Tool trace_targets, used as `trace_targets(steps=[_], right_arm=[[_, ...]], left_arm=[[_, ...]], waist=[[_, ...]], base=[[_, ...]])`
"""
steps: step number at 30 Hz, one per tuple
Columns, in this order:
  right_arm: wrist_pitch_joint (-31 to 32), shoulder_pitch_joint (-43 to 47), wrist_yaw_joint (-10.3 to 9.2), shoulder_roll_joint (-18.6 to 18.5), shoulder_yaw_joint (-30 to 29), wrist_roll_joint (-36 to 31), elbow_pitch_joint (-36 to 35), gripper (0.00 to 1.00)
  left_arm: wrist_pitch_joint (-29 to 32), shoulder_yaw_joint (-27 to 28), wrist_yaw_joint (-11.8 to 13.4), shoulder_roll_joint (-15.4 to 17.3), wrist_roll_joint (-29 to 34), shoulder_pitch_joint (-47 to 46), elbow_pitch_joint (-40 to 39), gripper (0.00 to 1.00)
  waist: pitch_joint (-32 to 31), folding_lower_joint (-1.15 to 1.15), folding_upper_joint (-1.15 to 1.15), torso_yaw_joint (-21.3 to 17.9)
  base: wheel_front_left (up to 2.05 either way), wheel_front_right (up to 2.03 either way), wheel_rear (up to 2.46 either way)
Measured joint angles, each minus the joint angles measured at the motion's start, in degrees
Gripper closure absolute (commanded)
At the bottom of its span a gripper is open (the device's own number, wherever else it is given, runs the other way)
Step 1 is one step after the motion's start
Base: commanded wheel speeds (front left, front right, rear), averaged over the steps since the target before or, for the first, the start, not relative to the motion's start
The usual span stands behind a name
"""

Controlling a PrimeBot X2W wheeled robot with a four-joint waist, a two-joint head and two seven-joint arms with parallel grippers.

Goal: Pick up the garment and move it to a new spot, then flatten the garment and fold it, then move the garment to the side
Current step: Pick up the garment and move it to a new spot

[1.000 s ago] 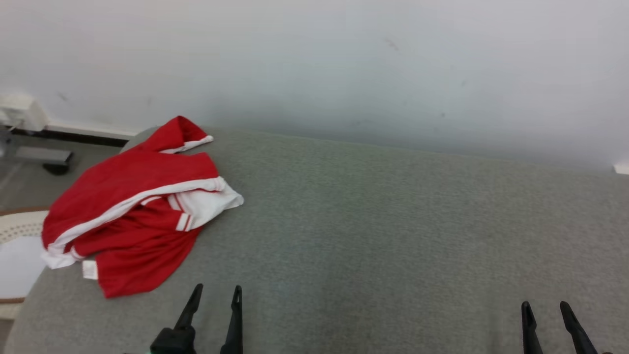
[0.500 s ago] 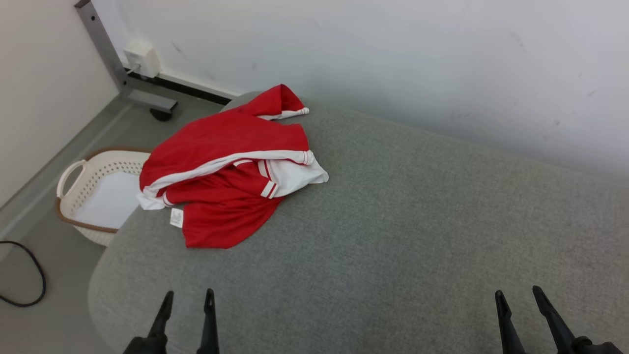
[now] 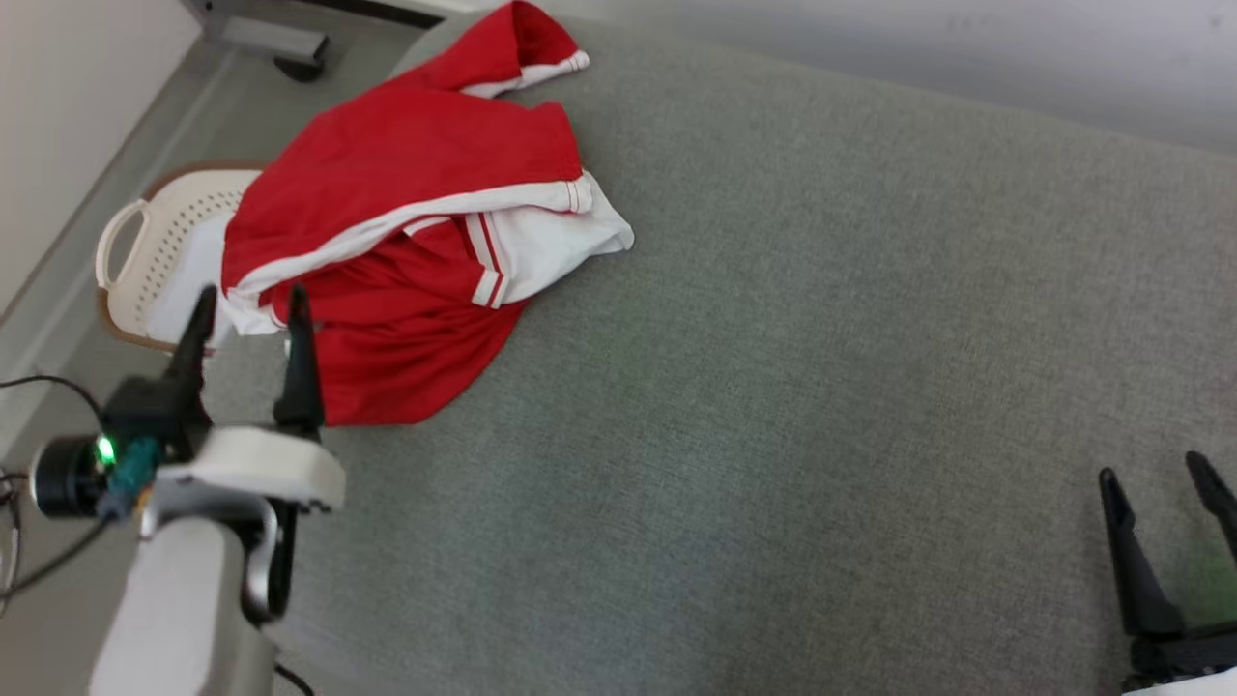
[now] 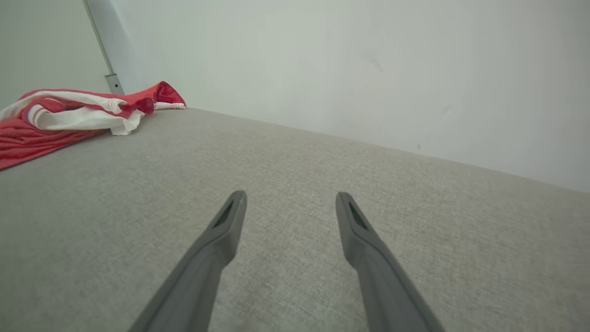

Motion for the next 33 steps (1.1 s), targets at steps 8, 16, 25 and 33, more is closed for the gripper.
trace_targets(steps=[8, 16, 25, 33], right_arm=[[0.0, -0.6, 0.04, -6.8, -3.4, 0.3, -6.5, 0.0], [0.7, -1.4, 0.1, -9.5, -4.4, 0.8, -12.3, 0.0], [0.5, -2.8, 0.19, -8.7, -3.1, 1.0, -12.5, 0.0], [0.0, -4.5, 0.18, -6.9, -1.9, 1.1, -9.8, 0.0]], left_arm=[[4.7, -3.5, -3.4, 2.8, 1.6, -18.5, 12.3, 0.0], [12.1, -8.2, -9.7, 3.2, 1.8, -32.2, 22.9, 0.0], [23.8, -11.5, -11.4, 5.2, -0.1, -37.0, 31.4, 1.0], [27.0, -13.0, -11.8, 6.1, -6.4, -37.7, 34.1, 1.0]], waist=[[9.5, 0.0, 0.0, 0.1], [16.0, -0.01, -0.01, -0.6], [16.6, -0.02, -0.01, -2.7], [14.9, -0.01, 0.0, -4.8]], base=[[0.0, 0.0, 0.0], [0.0, 0.0, 0.0], [0.0, 0.0, 0.0], [0.0, 0.0, 0.0]])
